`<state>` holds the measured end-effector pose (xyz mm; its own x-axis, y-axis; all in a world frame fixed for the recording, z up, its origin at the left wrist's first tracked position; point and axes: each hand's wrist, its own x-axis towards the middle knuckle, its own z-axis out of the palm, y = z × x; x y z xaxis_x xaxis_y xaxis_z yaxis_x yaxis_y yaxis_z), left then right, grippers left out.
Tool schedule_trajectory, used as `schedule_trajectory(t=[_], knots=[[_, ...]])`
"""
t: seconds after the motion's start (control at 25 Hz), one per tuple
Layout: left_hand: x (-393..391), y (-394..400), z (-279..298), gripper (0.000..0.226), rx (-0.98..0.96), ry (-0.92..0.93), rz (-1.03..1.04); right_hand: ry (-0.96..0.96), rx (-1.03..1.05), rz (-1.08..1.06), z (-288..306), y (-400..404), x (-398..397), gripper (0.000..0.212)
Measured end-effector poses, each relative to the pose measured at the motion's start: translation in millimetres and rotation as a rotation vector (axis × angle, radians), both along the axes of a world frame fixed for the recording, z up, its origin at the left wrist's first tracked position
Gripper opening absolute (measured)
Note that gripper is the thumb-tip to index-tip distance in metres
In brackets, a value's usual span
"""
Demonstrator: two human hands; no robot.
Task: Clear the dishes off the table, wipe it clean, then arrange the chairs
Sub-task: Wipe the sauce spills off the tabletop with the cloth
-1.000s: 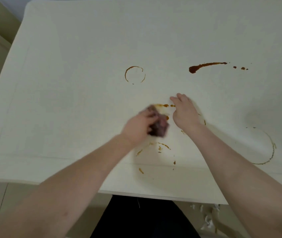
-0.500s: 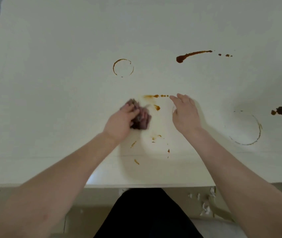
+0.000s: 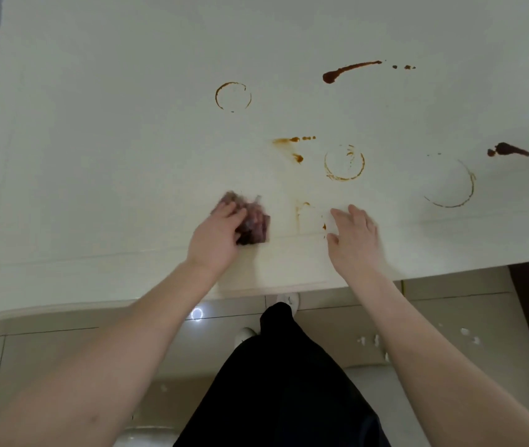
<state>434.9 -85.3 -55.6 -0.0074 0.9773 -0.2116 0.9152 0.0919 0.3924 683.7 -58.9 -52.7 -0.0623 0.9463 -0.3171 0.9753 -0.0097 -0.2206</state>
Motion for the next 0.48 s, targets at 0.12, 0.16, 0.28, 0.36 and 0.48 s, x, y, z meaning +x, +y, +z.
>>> schedule_trajectory(t=[0.12,0.16,0.28,0.36,0.48], knots=[[49,-42,0,0.055,-0.049,-0.073,-0.247,0.061,-0.011,-0.002,0,-2,4,0.051],[52,-50,0,0.055,-0.049,-0.074,-0.287,0.084,-0.02,-0.006,1,-3,8,0.052],[31,-27,-2,0.056,-0.027,-0.041,-0.248,0.152,-0.041,-0.023,2,-6,18,0.052],[21,14,-4,0.056,-0.031,0.01,-0.078,0.182,-0.044,-0.034,2,-7,23,0.052],[48,62,-3,0.055,-0.01,0.037,-0.097,0.229,-0.02,-0.053,-1,-6,26,0.052]])
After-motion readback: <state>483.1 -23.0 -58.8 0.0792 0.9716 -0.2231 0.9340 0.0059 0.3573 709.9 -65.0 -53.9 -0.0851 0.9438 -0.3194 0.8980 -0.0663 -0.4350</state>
